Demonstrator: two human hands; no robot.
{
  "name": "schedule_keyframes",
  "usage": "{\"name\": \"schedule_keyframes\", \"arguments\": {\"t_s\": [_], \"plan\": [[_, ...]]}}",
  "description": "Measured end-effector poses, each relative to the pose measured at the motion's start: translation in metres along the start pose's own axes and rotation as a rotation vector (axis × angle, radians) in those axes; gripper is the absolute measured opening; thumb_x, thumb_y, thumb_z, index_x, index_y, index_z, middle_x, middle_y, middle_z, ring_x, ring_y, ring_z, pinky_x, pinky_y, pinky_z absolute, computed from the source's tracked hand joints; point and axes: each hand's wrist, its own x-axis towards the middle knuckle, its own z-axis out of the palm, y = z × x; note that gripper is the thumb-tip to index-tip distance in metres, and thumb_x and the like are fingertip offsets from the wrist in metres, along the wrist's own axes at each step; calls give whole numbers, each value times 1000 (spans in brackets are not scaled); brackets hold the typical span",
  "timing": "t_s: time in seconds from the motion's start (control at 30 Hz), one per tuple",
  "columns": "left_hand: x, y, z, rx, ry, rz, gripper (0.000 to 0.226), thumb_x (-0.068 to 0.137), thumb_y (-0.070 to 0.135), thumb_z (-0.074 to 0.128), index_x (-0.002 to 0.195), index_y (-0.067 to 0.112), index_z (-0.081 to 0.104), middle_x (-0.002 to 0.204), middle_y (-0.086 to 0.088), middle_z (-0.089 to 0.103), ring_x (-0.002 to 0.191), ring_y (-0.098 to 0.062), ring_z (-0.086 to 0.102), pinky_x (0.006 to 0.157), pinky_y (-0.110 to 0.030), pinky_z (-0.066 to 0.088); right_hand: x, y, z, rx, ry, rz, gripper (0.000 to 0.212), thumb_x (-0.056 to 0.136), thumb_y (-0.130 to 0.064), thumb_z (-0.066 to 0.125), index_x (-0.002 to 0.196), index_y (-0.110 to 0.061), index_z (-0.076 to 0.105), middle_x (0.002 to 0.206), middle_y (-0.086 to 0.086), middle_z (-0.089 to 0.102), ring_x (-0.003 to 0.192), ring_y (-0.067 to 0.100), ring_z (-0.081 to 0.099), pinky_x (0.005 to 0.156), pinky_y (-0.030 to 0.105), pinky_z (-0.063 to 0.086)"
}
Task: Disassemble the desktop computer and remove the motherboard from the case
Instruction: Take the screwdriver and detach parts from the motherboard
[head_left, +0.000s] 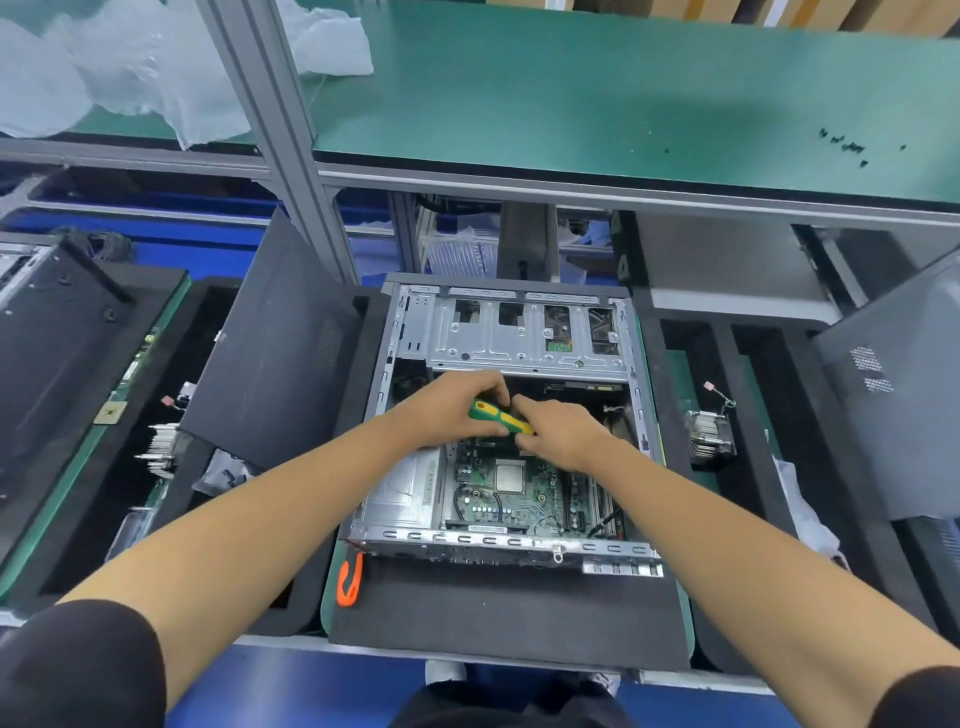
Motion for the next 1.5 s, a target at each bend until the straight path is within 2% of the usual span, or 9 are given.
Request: {"name": "schedule_keyframes", "arguments": {"t_s": [0.2, 0.33, 0.47, 0.6, 0.77, 0.93, 1.13, 1.33, 1.5], "plan": [[11, 0, 0, 218, -342, -205, 73, 72, 65, 78, 127, 27, 50, 108, 15, 64, 96, -9, 62, 80, -30, 51, -16, 13, -9, -100, 59, 17, 8, 91, -28, 42, 95, -31, 36, 72, -7, 50, 67, 25, 53, 54, 35, 35], [21, 6, 1, 293, -477, -234, 56, 80, 69, 68, 109, 22, 56, 92, 5, 65, 84, -17, 63, 72, -33, 50, -21, 11, -21, -286, 148, -80, 13, 94, -33, 42, 105, -25, 42, 83, -4, 51, 63, 24, 49, 48, 32, 21], [11, 11, 4, 411, -201, -33, 42, 91, 71, 49, 104, 32, 45, 80, 12, 58, 71, -11, 57, 54, -29, 37, -22, 9, -34, -282, 246, -143, 21, 94, -34, 47, 111, -22, 47, 93, -3, 54, 59, 22, 47, 45, 29, 17], [9, 12, -4, 271, 70, 58, 33, 96, 58, 53, 117, 34, 44, 93, 14, 54, 76, 0, 50, 62, -27, 40, -20, 13, -55, -68, 394, -85, 30, 90, -30, 58, 117, -20, 51, 105, -1, 54, 65, 25, 53, 49, 33, 36], [26, 3, -12, 424, 447, 45, 34, 95, 42, 63, 121, 20, 59, 112, -1, 49, 99, -17, 43, 80, -30, 41, -1, 19, -67, 64, 484, -16, 22, 93, -11, 57, 113, -18, 53, 106, 0, 48, 79, 26, 49, 65, 36, 32], [41, -5, -18, 406, 442, -111, 35, 95, 44, 64, 123, 23, 62, 109, 0, 47, 102, -22, 44, 86, -35, 42, 7, 32, -61, 285, 482, 80, 30, 94, 1, 51, 120, -13, 55, 113, -1, 49, 110, 19, 44, 96, 39, 44], [33, -7, -17, 448, 539, -165, 49, 91, 54, 64, 129, 25, 54, 120, 0, 46, 109, -20, 41, 92, -33, 34, -4, 46, -53, 212, 455, 48, 32, 92, -9, 58, 122, -20, 54, 117, -7, 41, 114, 14, 39, 92, 31, 40], [22, 13, -9, 671, 36, 670, 28, 100, 41, 56, 86, 17, 57, 86, 3, 52, 79, -14, 43, 67, -28, 43, -14, 49, -58, 123, 502, 68, 20, 83, -16, 63, 88, -22, 44, 87, -6, 45, 84, 20, 41, 70, 38, 39], [36, 27, 28, 747, -501, 422, 25, 102, 42, 53, 104, 19, 60, 96, 4, 58, 88, -19, 61, 64, -32, 48, -13, 50, -54, 212, 420, 95, 26, 85, -18, 61, 75, -29, 40, 75, -8, 51, 76, 11, 47, 58, 32, 35]]}}
